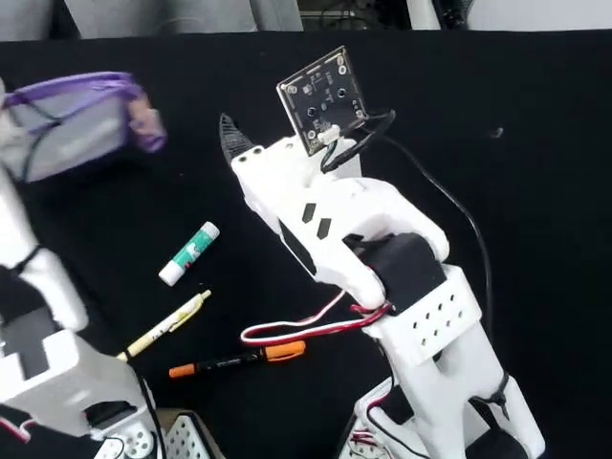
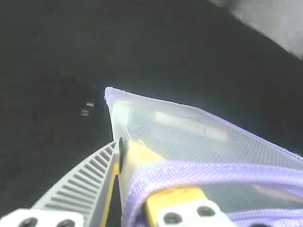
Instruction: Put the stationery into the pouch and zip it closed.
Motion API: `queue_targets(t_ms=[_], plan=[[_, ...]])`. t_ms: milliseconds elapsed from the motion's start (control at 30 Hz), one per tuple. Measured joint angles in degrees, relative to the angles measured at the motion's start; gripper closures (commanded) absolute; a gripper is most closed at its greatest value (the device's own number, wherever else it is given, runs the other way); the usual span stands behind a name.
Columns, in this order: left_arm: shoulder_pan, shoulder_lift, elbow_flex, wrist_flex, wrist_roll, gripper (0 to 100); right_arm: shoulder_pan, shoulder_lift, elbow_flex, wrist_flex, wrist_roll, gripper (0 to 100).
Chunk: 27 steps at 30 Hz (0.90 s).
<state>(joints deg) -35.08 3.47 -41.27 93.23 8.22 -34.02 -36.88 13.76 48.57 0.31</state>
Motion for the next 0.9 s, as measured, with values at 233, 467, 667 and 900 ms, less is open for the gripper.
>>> queue_targets(t_ms=[233,467,667,900], plan=[[-10.1,0.0,-1.6,0.0,-1.3,97,0.0,0.0,0.2,6.6,0.7,63.6],[-20.6,0.0,-1.7,-0.1,-1.7,97,-5.0,0.0,7.9,10.4,8.4,63.6],[-29.1,0.0,-1.7,-3.2,-1.7,97,-10.6,0.0,20.9,2.6,10.8,63.6],[-34.9,0.0,2.1,-9.8,-1.7,97,-18.5,0.3,34.6,-10.6,15.9,73.7]])
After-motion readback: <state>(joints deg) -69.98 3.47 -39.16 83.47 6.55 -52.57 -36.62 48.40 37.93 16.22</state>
